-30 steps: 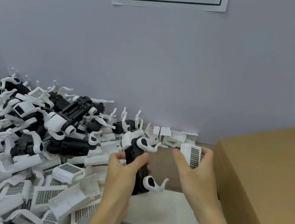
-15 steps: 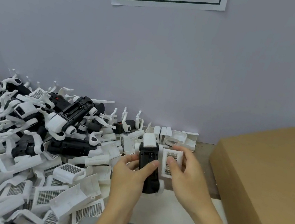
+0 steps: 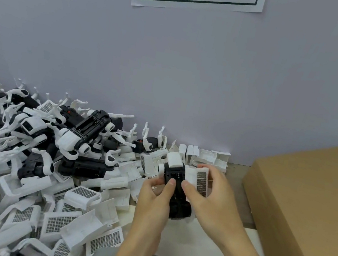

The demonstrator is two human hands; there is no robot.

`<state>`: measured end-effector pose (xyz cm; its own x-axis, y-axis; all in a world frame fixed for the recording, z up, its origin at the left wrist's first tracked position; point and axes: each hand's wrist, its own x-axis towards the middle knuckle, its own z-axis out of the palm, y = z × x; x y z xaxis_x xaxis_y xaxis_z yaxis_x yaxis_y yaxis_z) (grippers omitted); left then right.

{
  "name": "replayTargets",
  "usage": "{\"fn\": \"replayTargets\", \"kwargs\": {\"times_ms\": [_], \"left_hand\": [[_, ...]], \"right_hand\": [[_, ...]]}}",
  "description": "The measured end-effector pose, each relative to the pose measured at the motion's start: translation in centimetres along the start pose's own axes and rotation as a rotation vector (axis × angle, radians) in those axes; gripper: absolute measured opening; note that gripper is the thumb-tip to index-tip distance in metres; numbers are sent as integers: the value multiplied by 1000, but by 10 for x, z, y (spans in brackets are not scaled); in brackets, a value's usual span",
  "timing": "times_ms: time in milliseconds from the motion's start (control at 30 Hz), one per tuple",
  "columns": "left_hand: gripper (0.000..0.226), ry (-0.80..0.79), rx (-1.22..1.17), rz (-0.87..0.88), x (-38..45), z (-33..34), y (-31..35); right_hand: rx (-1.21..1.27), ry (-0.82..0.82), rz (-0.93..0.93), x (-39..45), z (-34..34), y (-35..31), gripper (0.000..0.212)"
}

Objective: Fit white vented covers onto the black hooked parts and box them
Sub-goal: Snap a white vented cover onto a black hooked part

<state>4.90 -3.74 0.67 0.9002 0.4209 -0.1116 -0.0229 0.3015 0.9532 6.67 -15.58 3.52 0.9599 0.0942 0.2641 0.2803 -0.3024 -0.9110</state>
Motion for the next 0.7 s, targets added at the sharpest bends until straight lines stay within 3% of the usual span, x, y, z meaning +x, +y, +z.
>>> {"fn": "replayTargets", "kwargs": {"times_ms": [133, 267, 700], "left_hand": [[19, -14, -93, -49, 1, 3, 2], [20, -59, -114, -41, -2, 5, 1], [19, -53, -60, 103, -7, 7, 3]], "right_hand": [[-187, -5, -24, 0, 1, -4, 54], [-300, 41, -82, -3, 10, -11, 22], [-557, 151, -193, -12, 21, -19, 34]]}}
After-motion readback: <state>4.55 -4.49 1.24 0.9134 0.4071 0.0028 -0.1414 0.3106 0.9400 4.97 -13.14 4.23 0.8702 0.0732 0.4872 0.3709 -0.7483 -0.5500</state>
